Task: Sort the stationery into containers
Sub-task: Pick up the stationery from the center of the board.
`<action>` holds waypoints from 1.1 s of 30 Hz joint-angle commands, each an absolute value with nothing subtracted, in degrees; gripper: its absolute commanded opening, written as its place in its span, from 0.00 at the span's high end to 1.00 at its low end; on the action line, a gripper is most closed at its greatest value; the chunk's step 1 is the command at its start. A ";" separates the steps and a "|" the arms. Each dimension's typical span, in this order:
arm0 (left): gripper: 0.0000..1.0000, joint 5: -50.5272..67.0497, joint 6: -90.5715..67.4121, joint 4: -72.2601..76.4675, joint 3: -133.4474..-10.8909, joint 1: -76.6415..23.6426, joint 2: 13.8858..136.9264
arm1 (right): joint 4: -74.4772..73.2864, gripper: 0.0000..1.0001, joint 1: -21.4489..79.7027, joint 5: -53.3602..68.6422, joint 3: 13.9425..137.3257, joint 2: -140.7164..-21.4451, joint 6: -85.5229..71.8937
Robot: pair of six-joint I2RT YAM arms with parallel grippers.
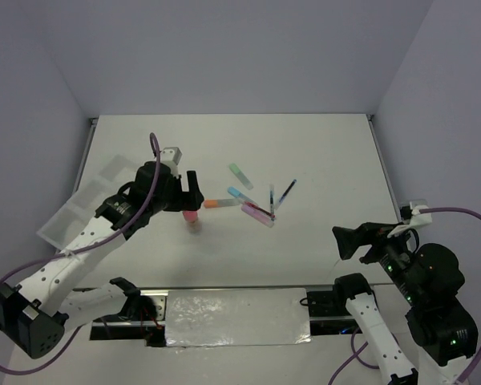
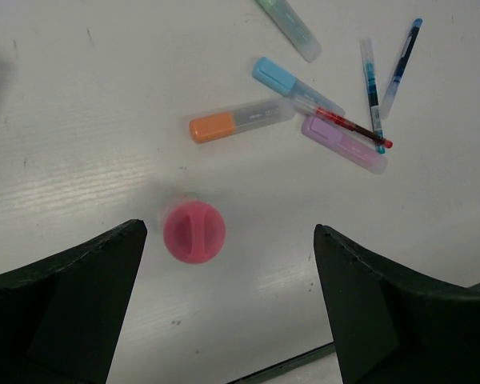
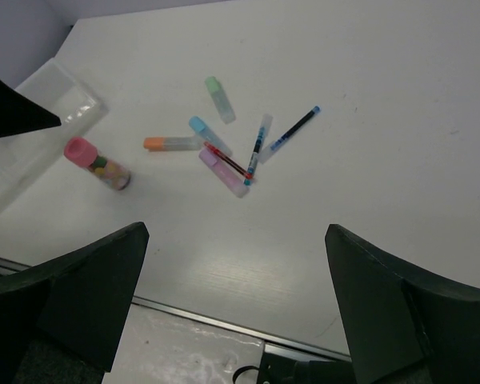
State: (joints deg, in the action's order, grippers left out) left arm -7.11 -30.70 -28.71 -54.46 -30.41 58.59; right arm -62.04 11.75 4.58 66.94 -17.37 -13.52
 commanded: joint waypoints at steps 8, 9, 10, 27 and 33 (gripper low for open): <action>0.01 -18.37 -31.91 -24.43 -54.67 -33.31 65.12 | -56.95 0.00 11.87 7.38 65.21 -15.91 -12.13; 0.01 -18.46 -31.73 -24.35 -54.49 -33.48 65.74 | -56.95 0.00 11.95 7.56 65.13 -16.00 -12.13; 0.01 -18.63 -31.82 -24.26 -54.23 -33.57 66.61 | -56.95 0.00 11.95 7.82 65.13 -16.08 -12.04; 0.07 -20.30 -34.10 -23.90 -50.71 -35.51 73.47 | -57.22 0.00 12.04 7.73 65.39 -15.82 -11.87; 0.60 -20.39 -33.66 -23.20 -51.85 -35.51 74.44 | -57.31 0.00 12.04 7.38 65.74 -15.64 -11.87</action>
